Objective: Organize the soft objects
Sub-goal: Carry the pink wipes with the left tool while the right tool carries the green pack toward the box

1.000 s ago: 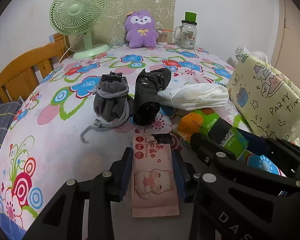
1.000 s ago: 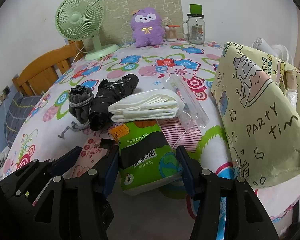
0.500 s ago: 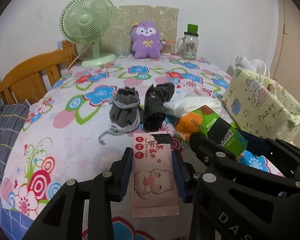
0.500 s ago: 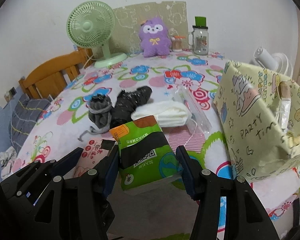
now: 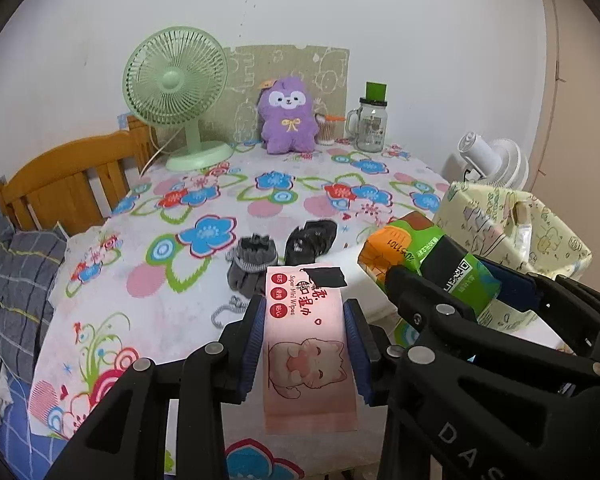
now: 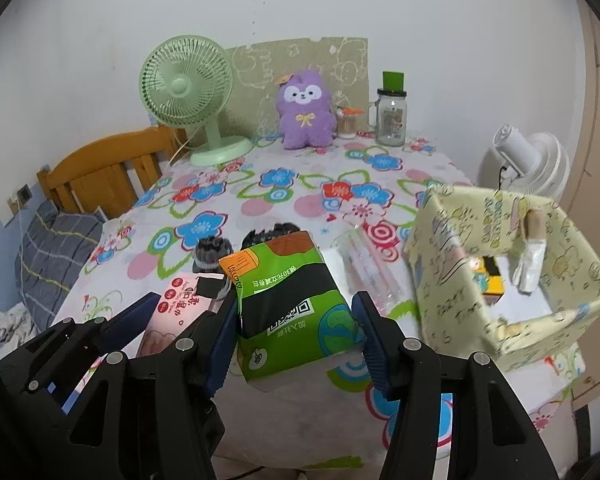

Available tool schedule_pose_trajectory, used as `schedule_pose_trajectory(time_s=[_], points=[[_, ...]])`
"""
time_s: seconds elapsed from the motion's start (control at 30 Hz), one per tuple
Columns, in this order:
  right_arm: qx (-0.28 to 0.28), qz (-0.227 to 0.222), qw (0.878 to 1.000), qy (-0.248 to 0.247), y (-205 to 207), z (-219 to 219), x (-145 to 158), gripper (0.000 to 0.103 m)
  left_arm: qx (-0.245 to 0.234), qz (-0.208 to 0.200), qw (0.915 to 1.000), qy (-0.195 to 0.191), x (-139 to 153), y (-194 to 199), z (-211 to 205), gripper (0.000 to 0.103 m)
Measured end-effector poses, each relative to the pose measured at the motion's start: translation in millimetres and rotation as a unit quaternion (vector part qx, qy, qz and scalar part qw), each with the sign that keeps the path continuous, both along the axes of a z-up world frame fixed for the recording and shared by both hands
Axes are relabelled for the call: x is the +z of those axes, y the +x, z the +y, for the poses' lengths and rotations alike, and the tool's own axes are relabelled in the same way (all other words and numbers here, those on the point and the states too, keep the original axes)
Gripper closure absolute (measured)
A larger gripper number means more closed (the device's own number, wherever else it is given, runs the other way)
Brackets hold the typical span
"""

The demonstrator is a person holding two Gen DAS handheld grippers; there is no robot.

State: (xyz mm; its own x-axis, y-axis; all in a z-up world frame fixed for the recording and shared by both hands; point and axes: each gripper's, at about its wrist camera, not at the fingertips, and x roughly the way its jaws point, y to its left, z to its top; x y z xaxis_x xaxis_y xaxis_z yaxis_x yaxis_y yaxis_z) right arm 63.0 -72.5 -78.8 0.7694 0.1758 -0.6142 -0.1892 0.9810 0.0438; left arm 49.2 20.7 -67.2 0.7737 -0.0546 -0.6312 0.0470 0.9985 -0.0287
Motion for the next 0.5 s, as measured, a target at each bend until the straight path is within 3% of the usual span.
schedule_pose_trajectory(time_s=[0.5], points=[[-0.008,-0.027,1.0,0.003,9.2,-16.3,44.9,0.044,-0.005,-0.027,0.9996,0.001,39.9,14.3,-14.2,0.063]])
